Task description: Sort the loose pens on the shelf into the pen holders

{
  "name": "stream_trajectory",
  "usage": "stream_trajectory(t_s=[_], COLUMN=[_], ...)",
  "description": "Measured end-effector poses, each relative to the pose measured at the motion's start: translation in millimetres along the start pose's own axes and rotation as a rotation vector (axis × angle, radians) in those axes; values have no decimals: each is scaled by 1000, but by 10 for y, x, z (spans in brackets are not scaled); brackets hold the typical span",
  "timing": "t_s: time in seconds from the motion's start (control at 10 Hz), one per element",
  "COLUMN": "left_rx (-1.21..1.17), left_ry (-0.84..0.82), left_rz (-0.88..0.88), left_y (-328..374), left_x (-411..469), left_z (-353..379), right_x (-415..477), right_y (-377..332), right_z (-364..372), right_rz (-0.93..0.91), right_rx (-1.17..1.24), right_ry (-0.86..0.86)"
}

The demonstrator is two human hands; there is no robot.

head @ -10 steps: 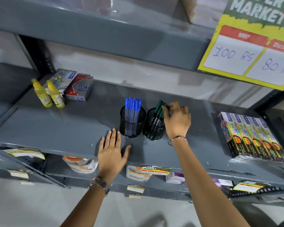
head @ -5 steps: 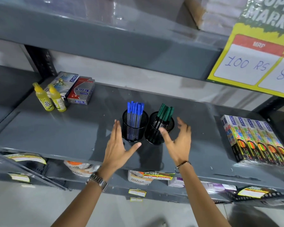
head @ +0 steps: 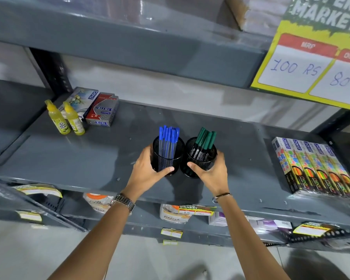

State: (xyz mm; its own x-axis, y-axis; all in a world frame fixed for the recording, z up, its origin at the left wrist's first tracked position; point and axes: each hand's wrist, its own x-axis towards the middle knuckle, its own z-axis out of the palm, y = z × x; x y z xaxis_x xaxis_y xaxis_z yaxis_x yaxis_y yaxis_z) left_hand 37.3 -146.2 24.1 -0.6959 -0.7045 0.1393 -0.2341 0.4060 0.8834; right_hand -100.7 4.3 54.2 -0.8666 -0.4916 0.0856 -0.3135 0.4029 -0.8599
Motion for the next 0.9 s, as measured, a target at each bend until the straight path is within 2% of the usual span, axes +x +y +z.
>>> stream_trajectory(t_s=[0.5, 0.7, 0.8, 0.9], left_rx=[-58, 54, 76, 98], left_ry=[-82, -81, 103, 289], left_rz=[-22, 17, 121, 412], left_y=[83, 156, 186, 407], left_x=[-501, -605, -707, -816], left_z=[-87, -40, -7, -33], right_x=[-586, -651, -815, -1077], right_y=[39, -6, -48, -198], right_z=[-154, -123, -109, -104], right_rz=[-39, 1, -6, -191], right_rx=[-48, -24, 60, 52], right_ry=[-16, -29, 98, 336])
